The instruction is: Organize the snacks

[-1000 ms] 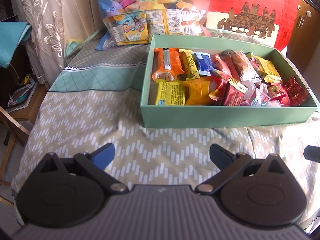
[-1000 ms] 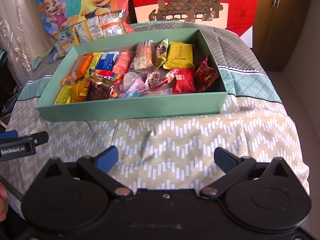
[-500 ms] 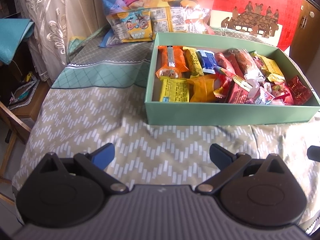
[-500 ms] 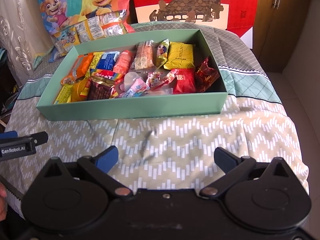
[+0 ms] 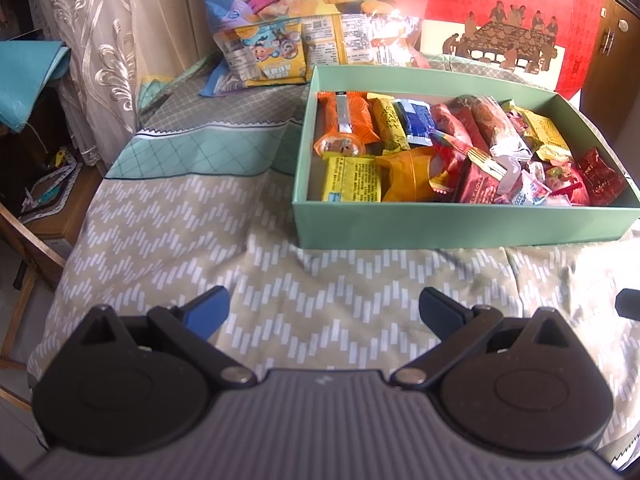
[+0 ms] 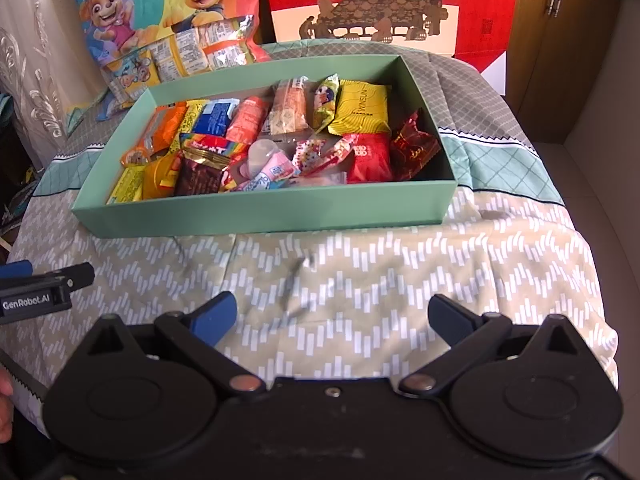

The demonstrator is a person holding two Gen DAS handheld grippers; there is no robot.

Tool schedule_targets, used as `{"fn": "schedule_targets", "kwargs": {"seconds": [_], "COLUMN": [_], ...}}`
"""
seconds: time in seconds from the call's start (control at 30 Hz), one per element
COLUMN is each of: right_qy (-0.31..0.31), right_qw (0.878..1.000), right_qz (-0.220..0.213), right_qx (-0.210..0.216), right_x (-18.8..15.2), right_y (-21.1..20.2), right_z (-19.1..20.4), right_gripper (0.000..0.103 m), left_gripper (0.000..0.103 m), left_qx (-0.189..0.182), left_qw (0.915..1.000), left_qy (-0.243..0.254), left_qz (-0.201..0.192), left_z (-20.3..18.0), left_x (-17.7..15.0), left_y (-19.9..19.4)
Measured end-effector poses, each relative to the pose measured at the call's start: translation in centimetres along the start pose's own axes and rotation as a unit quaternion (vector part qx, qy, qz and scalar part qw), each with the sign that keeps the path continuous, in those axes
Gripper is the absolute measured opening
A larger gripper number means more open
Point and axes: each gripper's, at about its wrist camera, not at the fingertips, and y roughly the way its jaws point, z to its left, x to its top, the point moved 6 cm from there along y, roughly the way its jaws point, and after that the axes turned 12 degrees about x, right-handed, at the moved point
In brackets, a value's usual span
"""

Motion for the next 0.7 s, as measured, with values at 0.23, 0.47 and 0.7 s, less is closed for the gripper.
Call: {"fn": "schedule_targets", "kwargs": {"seconds": [0.23,0.47,0.7], "right_qy": [-0.001,0.0,-0.001], "right_qw": [1.0,1.0,1.0], "right_qz": [0.002,0.003,0.002], "right_qx": [0.0,0.0,-0.001], "right_x": [-0.04,-0.02,0.04], "right_y": [0.04,0.06,-0.01], "right_z": [0.05,-0.1,-0.19], "right_gripper": [0.103,0.103,0.103], "left_gripper": [0.103,0.103,0.103], "left_qx": [-0.001,-0.002,-0.002], "left_qw": [1.0,1.0,0.9999], "left_qy": [-0.001,0.002,0.01], "left_qz": [0.007,0.008,0.003], "left_z": [0.02,-0.1,-0.38], "left_x": [-0.12,-0.19,0.13], "left_y": [0.14,0.15,-0.23]}}
